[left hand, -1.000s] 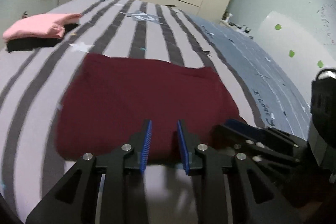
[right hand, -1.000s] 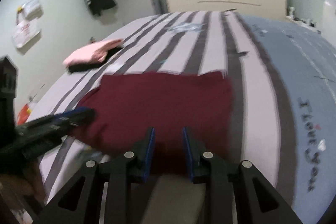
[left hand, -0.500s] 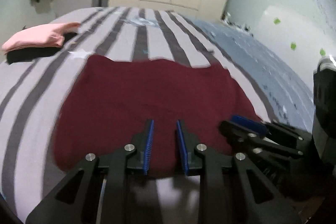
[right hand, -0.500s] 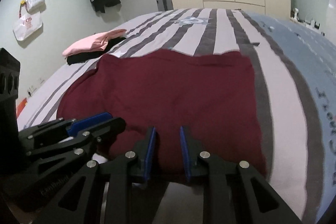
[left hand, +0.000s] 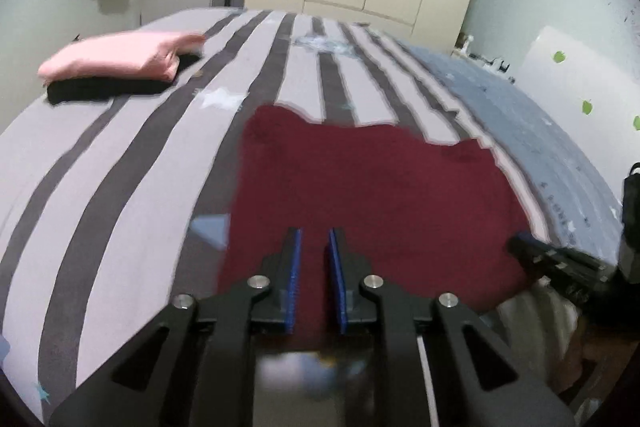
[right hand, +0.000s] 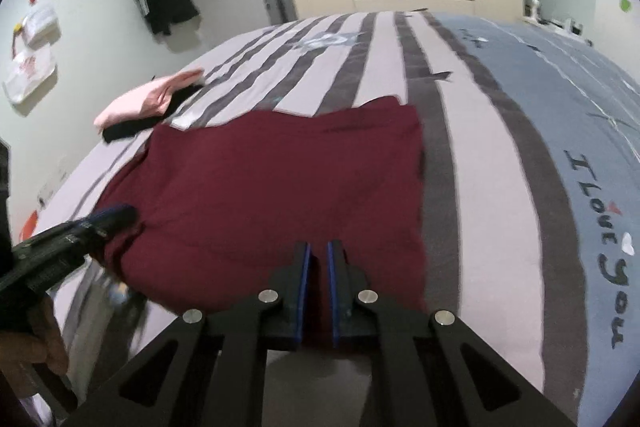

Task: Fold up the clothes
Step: 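Grasp the folded maroon shirt with the left gripper and lift it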

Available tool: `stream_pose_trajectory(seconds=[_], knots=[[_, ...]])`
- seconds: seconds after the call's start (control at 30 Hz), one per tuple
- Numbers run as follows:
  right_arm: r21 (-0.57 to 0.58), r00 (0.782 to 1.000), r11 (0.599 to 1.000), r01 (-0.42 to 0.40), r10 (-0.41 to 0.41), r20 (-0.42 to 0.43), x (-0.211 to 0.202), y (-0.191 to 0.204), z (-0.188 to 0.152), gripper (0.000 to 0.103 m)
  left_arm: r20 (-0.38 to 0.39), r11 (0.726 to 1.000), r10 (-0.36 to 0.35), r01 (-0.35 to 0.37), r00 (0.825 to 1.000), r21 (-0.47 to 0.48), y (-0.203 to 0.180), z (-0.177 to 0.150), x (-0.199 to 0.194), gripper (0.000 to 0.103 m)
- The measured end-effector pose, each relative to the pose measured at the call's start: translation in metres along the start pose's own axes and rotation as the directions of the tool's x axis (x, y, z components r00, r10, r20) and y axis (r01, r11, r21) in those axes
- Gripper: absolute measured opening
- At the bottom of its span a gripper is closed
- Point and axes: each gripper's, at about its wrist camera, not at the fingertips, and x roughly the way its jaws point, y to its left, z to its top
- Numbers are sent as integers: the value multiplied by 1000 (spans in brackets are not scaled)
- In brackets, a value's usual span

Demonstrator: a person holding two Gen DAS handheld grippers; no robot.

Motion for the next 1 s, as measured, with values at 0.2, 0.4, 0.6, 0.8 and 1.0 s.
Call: stream_pose_trajectory(seconds=[0.2,0.4,0.6,0.8,1.0], knots=[[-37,1000,999,15,-15,-1,8,-1,-8,4,-9,999,15,-15,1000,35,2,1,1,8],[15,997,997,72,-72,-5,-1,-24,-2,9,-7,999,34,-34,999,-14,24,3,-4,8],[61,996,994,87,-85,-31,6,-44,-7,25,-37,999,38,-39,999,-31,34,1,6,10],[134,995,988,79,-69,-74,-7,-52,16,33,-89,953,21,-47,996,-301,81,26,0,75],[169,993,986,0,20,-113,-3,-67,48,64,-126,973,-20,-9,992,-230,81,55,11,75]])
